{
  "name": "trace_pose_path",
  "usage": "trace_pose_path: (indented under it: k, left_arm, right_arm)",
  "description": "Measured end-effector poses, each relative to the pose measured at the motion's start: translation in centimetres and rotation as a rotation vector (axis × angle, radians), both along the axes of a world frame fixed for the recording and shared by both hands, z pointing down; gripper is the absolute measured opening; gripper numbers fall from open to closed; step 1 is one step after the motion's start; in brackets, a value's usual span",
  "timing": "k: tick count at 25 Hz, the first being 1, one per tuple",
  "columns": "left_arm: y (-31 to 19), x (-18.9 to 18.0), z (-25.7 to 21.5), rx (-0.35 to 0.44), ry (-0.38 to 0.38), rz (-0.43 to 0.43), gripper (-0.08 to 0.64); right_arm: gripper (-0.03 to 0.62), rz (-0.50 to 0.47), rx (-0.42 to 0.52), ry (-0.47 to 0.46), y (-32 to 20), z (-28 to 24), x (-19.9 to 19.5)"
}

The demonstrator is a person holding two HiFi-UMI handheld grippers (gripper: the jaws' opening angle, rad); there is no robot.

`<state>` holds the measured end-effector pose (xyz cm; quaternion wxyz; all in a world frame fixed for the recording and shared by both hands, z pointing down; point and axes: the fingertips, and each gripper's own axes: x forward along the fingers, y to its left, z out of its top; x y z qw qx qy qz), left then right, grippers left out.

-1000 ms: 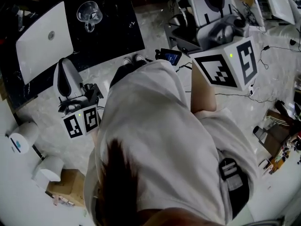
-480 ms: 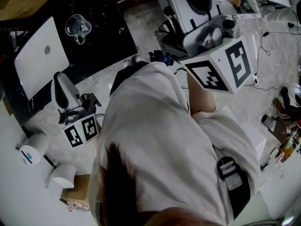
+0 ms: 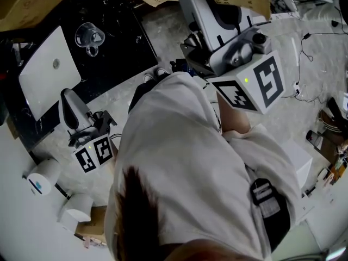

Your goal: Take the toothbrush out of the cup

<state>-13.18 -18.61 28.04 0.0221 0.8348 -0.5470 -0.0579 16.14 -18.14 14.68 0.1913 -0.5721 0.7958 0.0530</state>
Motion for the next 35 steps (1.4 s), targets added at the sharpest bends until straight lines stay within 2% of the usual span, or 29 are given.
trace_pose_path:
  k: [19, 35]
  left_arm:
    - [1.3, -2.0, -0.6, 0.029, -0.001, -0.092, 0.014]
    - [2.2, -1.1, -0.8, 0.045, 0.014, -0.09, 0.014]
  right_arm:
    - [0.034, 0.036, -0.018, -0.033, 2.6, 1.8, 2.4]
    - [0.034, 0.043, -0.049, -0.043, 3.6, 3.7, 3.3]
